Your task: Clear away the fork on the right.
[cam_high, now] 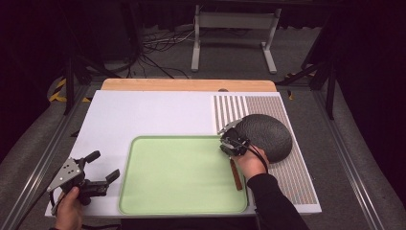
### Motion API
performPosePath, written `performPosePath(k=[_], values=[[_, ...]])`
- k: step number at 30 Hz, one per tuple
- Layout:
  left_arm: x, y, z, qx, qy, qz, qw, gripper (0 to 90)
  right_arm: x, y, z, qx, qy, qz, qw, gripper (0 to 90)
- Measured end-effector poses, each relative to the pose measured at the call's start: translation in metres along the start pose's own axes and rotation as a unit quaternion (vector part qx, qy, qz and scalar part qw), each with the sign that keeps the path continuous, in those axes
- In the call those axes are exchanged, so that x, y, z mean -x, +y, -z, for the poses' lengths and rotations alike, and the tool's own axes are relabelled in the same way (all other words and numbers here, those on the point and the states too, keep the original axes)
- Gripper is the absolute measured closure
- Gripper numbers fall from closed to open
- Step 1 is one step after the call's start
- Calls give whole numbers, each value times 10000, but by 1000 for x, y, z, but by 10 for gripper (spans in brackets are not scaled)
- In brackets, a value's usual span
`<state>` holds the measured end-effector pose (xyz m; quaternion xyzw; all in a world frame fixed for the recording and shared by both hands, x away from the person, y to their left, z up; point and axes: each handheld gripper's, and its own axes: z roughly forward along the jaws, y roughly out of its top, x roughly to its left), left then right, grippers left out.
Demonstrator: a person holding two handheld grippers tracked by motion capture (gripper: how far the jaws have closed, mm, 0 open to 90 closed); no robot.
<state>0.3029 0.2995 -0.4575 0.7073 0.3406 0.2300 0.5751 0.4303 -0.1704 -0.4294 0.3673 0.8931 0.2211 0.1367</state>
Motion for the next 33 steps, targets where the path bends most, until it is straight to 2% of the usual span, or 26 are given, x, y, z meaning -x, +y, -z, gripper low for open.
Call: performPosePath(k=[5, 9, 15, 18, 24, 29, 33], values=[[0, 0, 0, -6, 2, 0, 10000, 1, 2, -4, 2, 10, -32, -72, 10000, 900], [0, 0, -1, 25, 1, 38, 10000, 1, 3, -8, 4, 61, -82, -260, 9996, 900], [0, 0, -1, 18, -2, 24, 10000, 2, 4, -10, 5, 136, -70, -416, 9990, 900], [0, 0, -1, 20, 1, 27, 10000, 2, 3, -9, 8, 225, -44, -420, 9989, 900], [0, 0, -1, 24, -3, 30, 10000, 2, 1, -5, 18, 350, -2, -230, 9991, 890], [0, 0, -1, 26, 0, 29, 10000, 2, -3, -3, 32, 585, 63, -136, 9982, 804], [0, 0, -1, 25, 6, 23, 10000, 2, -4, -4, 46, 800, 107, -144, 9966, 643]])
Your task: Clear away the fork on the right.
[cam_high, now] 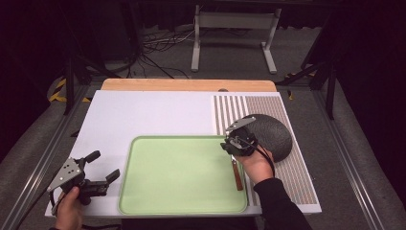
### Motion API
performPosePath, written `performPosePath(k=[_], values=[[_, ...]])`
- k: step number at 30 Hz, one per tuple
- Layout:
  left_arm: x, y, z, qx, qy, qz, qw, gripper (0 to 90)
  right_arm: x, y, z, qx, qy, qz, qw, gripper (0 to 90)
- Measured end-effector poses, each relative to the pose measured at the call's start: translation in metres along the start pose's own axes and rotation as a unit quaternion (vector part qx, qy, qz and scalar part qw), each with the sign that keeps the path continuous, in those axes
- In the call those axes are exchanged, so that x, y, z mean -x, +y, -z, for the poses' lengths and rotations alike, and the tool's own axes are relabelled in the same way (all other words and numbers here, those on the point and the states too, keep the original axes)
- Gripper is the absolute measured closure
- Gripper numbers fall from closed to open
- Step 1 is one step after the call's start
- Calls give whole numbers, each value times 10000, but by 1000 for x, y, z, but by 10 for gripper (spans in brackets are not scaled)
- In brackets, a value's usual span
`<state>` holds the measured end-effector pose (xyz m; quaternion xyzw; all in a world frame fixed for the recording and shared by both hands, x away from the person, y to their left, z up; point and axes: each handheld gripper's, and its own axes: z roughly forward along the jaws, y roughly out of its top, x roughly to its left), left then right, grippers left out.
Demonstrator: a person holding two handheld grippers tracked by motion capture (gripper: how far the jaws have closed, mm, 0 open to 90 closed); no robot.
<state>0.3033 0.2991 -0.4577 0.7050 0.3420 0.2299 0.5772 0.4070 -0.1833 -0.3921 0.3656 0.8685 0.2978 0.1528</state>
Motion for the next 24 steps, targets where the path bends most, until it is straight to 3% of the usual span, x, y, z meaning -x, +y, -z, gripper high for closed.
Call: performPosePath(k=[2, 7, 11, 14, 17, 24], values=[[0, 0, 0, -2, 0, 5, 10000, 1, 0, 0, 5, 63, 49, 0, 10000, 603], [0, 0, 0, -14, 7, -16, 10000, 2, 0, -5, 25, 447, 131, 55, 9989, 309], [1, 0, 0, -31, -3, -27, 10000, 2, 0, -10, 38, 669, 121, 123, 9976, 172], [0, 0, 0, -28, -1, -26, 10000, 2, 0, -14, 44, 788, 65, 132, 9968, 109], [0, 0, -1, -29, -3, -26, 10000, 2, 1, -23, 56, 1099, 44, 126, 9939, 37], [1, 0, -1, -33, -3, -22, 10000, 2, 6, -42, 73, 1626, 65, 212, 9864, 2]])
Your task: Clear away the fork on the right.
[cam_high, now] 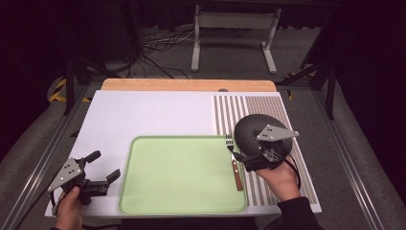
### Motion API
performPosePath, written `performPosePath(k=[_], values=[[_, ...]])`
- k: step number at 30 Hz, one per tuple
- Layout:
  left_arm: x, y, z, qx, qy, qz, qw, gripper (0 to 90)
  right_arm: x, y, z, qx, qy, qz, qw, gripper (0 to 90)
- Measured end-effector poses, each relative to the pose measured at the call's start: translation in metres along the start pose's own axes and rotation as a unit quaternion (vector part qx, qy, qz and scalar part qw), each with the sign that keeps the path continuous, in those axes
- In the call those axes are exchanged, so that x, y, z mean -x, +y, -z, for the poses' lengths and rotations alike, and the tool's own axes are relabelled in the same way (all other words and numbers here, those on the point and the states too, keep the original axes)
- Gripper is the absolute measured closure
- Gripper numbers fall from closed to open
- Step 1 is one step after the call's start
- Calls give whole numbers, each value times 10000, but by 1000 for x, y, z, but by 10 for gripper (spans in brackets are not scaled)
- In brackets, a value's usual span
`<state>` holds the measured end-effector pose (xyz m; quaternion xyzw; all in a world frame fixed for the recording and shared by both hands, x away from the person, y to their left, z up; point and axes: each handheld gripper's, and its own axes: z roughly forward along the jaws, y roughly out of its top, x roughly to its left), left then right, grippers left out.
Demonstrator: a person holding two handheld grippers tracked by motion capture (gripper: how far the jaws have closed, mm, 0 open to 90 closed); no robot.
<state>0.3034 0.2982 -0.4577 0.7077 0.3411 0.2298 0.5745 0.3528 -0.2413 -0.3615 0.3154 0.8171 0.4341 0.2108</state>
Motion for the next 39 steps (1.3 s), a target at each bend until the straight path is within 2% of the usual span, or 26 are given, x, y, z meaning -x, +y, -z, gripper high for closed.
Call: performPosePath(k=[6, 12, 16, 18, 22, 26, 27, 30, 32, 35, 39], values=[[0, 0, 0, -6, 1, -5, 10000, 2, 3, -13, 15, 313, 49, 29, 9995, 1], [0, 0, 0, 5, 9, -8, 10000, 2, 10, -34, 32, 800, -20, 37, 9968, 1], [0, 0, 0, -7, 3, -9, 10000, 2, 12, -46, 37, 972, -44, 25, 9952, 1], [0, 0, 0, 1, 4, -14, 10000, 2, 13, -54, 40, 1102, -150, 34, 9938, 1], [0, 0, 0, 8, 8, -7, 10000, 2, 19, -69, 44, 1422, -218, -46, 9896, 0], [1, 0, 0, 37, 1, 8, 10000, 1, 23, -77, 50, 1634, -344, 94, 9859, 0], [1, 0, 1, 36, -4, 4, 10000, 2, 24, -82, 51, 1727, -398, 127, 9841, 0], [1, 1, 1, 53, -22, 7, 10000, 2, 28, -93, 51, 1716, -553, 141, 9835, 0], [1, 1, 1, 72, -30, 12, 10000, 1, 33, -98, 50, 1722, -544, 27, 9835, 0], [0, 2, 1, 49, -38, -7, 10000, 2, 38, -104, 52, 1824, -599, -165, 9813, 0], [1, 2, 1, 77, -29, 11, 10000, 2, 38, -105, 51, 1829, -546, -153, 9815, 0]])
